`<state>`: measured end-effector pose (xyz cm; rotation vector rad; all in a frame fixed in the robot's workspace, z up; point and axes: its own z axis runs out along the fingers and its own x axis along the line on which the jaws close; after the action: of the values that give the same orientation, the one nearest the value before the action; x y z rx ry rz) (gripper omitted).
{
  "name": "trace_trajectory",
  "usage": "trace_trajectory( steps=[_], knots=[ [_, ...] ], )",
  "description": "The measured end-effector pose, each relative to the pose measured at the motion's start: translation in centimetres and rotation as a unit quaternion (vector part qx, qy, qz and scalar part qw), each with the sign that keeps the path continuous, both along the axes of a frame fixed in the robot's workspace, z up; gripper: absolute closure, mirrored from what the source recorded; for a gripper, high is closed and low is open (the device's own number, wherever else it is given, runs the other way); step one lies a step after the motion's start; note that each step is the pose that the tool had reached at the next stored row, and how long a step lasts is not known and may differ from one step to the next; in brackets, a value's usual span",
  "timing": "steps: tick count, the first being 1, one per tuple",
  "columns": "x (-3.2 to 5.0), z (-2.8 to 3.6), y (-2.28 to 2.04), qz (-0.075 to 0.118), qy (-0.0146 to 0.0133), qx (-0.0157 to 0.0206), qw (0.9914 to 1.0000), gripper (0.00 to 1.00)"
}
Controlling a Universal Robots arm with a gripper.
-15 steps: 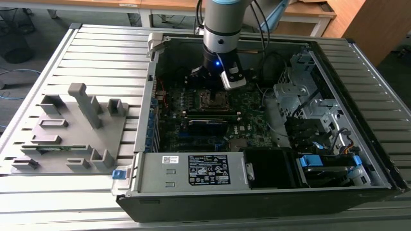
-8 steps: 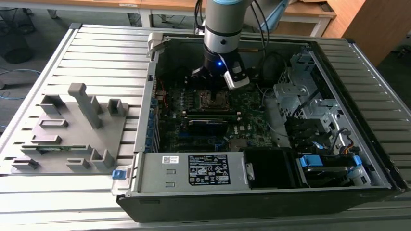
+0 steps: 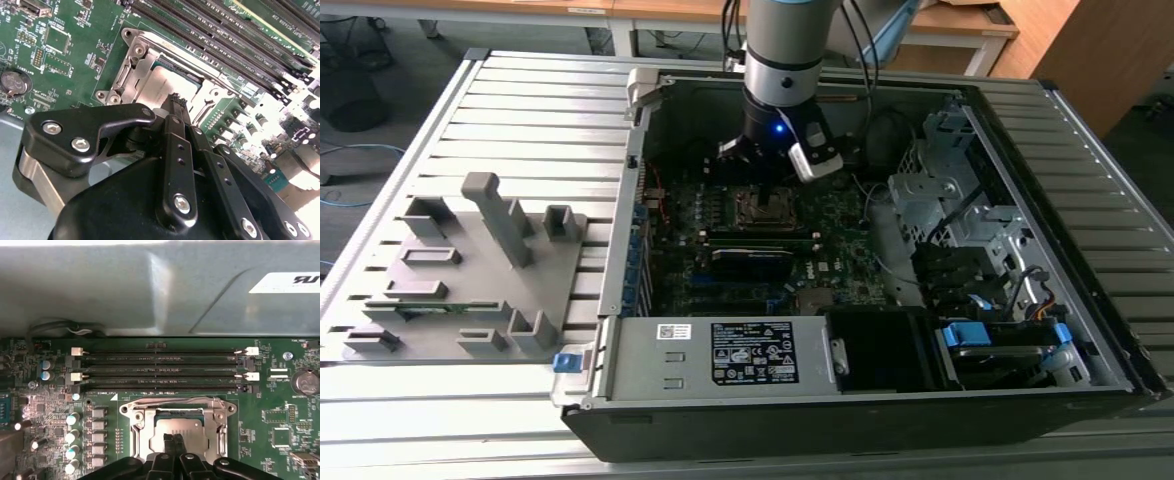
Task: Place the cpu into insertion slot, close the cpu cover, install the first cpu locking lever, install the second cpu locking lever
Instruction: 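Install the first cpu locking lever, then install the second cpu locking lever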
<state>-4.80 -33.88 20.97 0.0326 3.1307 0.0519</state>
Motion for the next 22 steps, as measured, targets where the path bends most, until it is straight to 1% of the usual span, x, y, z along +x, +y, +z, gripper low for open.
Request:
trace_trajectory(
  steps=[2, 7, 11, 22],
  knots=[
    [0.00, 0.19, 0.00, 0.000, 0.0000, 0.0002, 1.00000, 0.89],
    [0.22, 0.25, 0.00, 0.000, 0.0001, 0.0002, 1.00000, 0.89],
    [0.22, 0.80, 0.00, 0.000, 0.0001, 0.0018, 1.00000, 0.89],
    [0.23, 0.97, 0.00, 0.000, 0.0000, 0.0019, 1.00000, 0.89]
  ],
)
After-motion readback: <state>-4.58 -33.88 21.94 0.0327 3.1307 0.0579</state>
